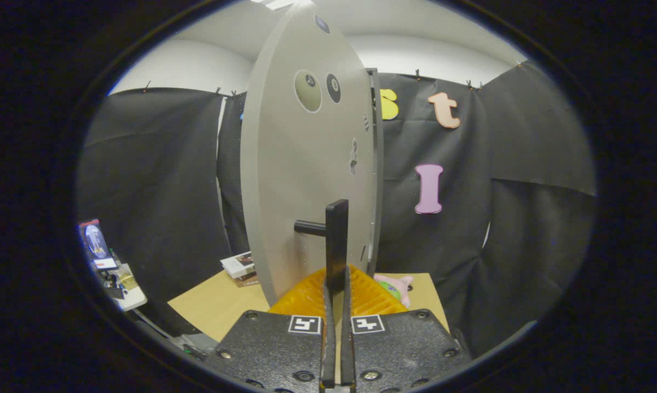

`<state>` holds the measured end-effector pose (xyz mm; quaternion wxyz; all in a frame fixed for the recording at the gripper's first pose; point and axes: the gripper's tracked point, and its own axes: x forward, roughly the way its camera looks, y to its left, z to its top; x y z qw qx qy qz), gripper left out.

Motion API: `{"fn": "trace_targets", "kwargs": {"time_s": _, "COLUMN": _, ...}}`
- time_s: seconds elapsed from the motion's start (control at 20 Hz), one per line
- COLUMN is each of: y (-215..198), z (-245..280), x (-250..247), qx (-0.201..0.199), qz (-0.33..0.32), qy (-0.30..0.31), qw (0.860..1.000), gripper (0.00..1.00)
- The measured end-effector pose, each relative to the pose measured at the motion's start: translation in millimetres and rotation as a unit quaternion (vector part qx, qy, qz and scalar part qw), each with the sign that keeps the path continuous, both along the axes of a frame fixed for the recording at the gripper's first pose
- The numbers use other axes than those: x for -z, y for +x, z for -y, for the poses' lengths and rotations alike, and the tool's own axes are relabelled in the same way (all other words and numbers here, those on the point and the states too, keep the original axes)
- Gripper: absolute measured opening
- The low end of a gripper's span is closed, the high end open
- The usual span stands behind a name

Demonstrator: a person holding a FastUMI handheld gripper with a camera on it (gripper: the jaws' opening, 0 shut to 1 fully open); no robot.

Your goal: Open the shoe cabinet door, grab the shoes and put them into the shoe cabinet, then close the shoe cabinet door.

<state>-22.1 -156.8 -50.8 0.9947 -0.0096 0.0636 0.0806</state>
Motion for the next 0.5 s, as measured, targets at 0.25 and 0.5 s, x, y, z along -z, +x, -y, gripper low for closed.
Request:
{"fn": "trace_targets", "kwargs": {"time_s": 0.25, "y": 7, "z": 43, "x": 3, "qx": 0.037, "qz": 0.000, "qy": 0.023, "qw": 0.999, "gripper": 0.04}}
{"fn": "trace_targets", "kwargs": {"time_s": 0.5, "y": 5, "z": 54, "x": 9, "qx": 0.042, "qz": -0.001, "qy": 0.036, "qw": 0.998, "gripper": 0.04}}
